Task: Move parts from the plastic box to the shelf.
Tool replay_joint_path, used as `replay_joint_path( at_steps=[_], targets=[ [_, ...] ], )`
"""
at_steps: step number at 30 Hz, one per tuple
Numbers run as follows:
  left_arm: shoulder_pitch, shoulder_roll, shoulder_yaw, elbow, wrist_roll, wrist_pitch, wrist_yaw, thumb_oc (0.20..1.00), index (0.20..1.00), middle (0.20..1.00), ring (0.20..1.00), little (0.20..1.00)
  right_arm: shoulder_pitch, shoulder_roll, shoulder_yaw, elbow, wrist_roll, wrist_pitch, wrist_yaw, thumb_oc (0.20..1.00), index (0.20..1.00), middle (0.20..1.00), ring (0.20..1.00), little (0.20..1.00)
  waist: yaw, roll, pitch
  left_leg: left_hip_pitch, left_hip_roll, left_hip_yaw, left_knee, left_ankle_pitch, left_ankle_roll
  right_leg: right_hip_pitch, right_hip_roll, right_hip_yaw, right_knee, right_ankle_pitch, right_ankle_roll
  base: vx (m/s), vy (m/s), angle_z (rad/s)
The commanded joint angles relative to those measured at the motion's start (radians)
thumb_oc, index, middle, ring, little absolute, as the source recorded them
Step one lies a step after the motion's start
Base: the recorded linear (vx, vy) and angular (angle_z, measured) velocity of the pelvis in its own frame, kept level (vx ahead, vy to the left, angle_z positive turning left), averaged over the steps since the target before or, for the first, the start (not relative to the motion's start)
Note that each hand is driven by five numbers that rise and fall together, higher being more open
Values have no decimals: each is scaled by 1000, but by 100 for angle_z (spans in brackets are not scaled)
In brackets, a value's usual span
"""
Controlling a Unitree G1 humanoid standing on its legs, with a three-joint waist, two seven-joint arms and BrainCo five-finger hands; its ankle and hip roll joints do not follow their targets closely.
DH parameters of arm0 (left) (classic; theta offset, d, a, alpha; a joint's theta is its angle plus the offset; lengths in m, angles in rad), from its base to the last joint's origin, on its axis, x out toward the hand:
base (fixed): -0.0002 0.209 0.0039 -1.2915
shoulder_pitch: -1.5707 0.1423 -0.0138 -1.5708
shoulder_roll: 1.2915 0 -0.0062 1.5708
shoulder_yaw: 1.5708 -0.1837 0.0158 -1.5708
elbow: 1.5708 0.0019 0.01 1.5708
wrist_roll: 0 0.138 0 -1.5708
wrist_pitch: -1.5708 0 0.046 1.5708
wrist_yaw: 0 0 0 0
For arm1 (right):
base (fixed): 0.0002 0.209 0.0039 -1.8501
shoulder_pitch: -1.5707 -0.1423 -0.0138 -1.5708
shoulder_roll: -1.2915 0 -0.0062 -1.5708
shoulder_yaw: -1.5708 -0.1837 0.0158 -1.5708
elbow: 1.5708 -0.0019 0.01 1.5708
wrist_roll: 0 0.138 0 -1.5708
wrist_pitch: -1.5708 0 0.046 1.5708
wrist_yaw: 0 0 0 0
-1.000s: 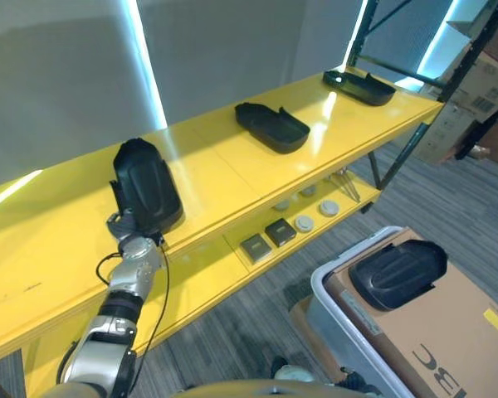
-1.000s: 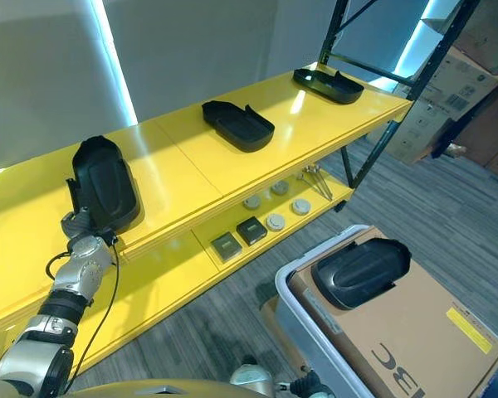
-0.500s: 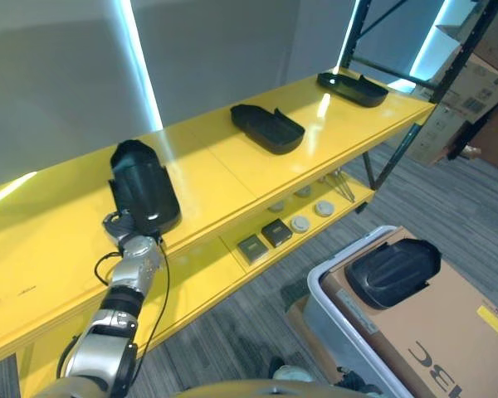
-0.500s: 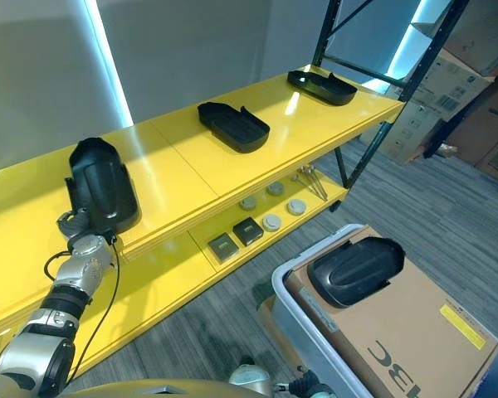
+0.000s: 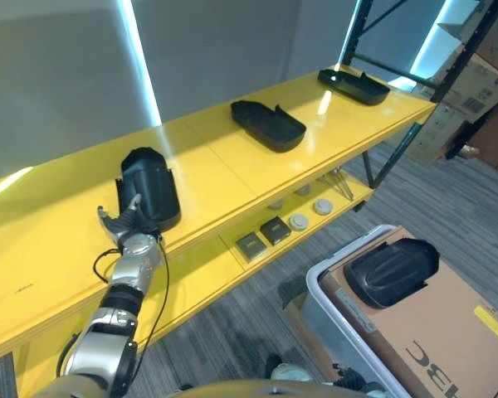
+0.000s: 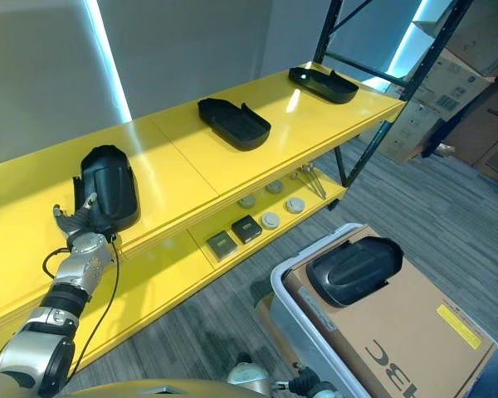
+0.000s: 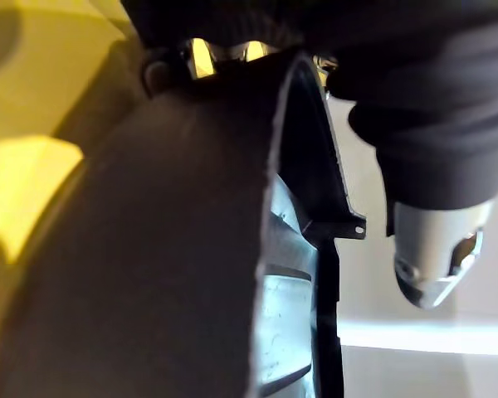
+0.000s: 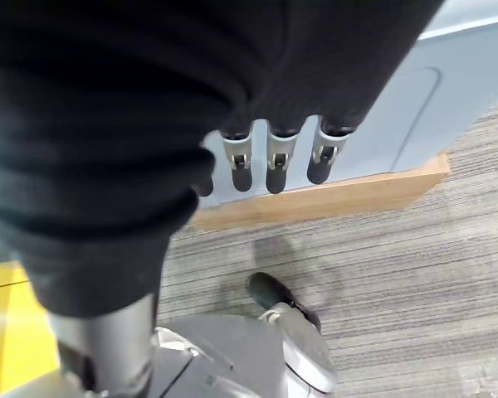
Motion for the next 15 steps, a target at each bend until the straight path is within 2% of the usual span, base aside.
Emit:
replay_joint_path(
  at_steps=[1, 4, 6, 15],
  targets=[
    [-95, 20, -9, 53, 81, -65, 28, 1000, 1000, 1000, 1000, 1000, 23, 41, 51, -60, 39, -52, 48, 1000, 1000, 1000, 1000, 1000, 8, 24, 18, 8, 146, 44, 29, 27, -65, 8, -26, -19, 39, -101, 63, -5, 2, 3],
    [-94, 39, -12, 33, 128, -99, 26, 1000, 1000, 1000, 1000, 1000, 27, 39, 54, -71, 47, -55, 43, 1000, 1000, 1000, 1000, 1000, 12, 25, 18, 9, 145, 42, 26, 26, -64, 10, -27, -21, 39, -102, 63, 0, 0, 0],
    [-85, 79, -19, -27, 199, -130, -3, 1000, 1000, 1000, 1000, 1000, 32, 36, 47, -80, 51, -56, 39, 1000, 1000, 1000, 1000, 1000, 20, 28, 21, 10, 141, 38, 23, 25, -63, 14, -28, -26, 36, -102, 63, -13, 25, 4],
    [55, 170, 17, -322, 225, -143, -132, 1000, 1000, 1000, 1000, 1000, 37, 43, 1, -89, 51, -46, 38, 1000, 1000, 1000, 1000, 1000, 69, 28, 28, 9, 131, 10, 13, 23, -63, 24, -31, -46, 32, -101, 61, -16, 28, 6]
  ],
)
